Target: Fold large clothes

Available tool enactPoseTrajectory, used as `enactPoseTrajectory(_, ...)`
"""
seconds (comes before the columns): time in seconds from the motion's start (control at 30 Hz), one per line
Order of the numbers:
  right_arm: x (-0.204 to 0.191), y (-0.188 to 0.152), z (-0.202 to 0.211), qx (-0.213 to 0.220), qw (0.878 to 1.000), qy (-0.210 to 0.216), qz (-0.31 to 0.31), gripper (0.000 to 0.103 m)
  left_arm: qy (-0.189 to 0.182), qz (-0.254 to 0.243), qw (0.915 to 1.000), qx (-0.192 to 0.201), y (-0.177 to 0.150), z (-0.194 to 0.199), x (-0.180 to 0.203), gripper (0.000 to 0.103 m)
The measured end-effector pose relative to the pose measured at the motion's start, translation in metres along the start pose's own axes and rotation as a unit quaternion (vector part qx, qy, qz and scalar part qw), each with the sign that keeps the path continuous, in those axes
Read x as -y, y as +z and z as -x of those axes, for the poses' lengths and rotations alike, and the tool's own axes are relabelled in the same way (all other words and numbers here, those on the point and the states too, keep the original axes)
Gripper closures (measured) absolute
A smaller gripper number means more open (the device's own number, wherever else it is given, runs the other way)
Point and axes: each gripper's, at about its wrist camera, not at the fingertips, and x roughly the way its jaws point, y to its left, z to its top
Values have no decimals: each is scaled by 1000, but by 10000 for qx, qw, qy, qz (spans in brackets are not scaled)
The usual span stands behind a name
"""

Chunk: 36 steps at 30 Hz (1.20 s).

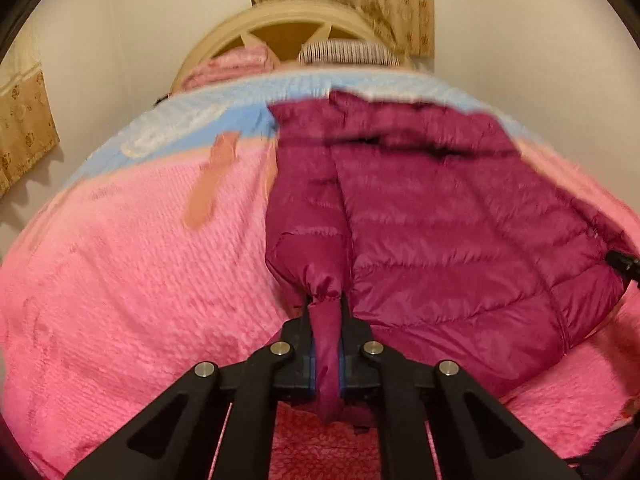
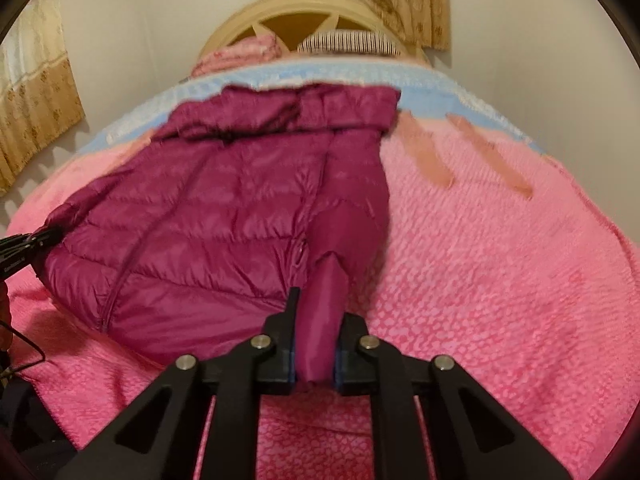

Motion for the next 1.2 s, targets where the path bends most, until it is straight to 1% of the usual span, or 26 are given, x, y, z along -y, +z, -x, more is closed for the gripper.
enactPoseTrajectory(0.17,-4,16,51,662,9978,14,43,91,-120,-27,9976,688,27,61,-7,99)
enactPoseTrajectory(0.27,-3,28,87,1100,9939,79,-5,91,-226,100,9942,1044,41,102,-15,99)
enactPoseTrajectory(0.3,-3,32,100,1257,9920,80,6,91,-204,62,9932,1145,44,113,-15,99)
enactPoseTrajectory(0.33,-5,36,116,1474,9890,65,54,92,-78,-50,9914,1303,49,128,-13,99)
enactPoseTrajectory(0.4,-9,44,133,1769,9842,-15,129,94,36,-100,9892,1465,55,138,-14,99)
enactPoseTrajectory(0.43,-10,48,137,1876,9821,-39,154,94,9,-75,9887,1495,58,138,-15,99)
enactPoseTrajectory(0.5,-8,59,132,1965,9804,-32,152,94,20,-31,9890,1477,70,119,-19,99)
enactPoseTrajectory(0.57,-4,71,115,1951,9807,-2,109,94,0,64,9898,1424,81,96,-22,99)
enactPoseTrajectory(0.63,0,84,98,1928,9812,46,-13,95,92,46,9898,1418,94,74,-21,99)
enactPoseTrajectory(0.67,2,92,88,1918,9814,46,-85,95,122,26,9897,1427,97,69,-19,99)
enactPoseTrajectory(0.8,6,110,73,1944,9807,-31,-202,95,214,-28,9899,1401,123,38,-19,99)
enactPoseTrajectory(0.9,7,128,61,1939,9808,-85,-203,95,338,-100,9894,1406,144,13,-20,98)
enactPoseTrajectory(0.97,7,141,51,1908,9814,-104,-186,95,421,-55,9897,1364,157,-7,-24,98)
enactPoseTrajectory(1.03,6,151,41,1886,9818,-171,-127,95,574,-103,9891,1354,162,-23,-24,98)
enactPoseTrajectory(1.13,8,165,21,1804,9832,-265,-102,95,704,-86,9891,1289,175,-53,-25,98)
enactPoseTrajectory(1.2,10,173,6,1730,9843,-315,-126,95,748,-56,9889,1285,183,-69,-25,95)
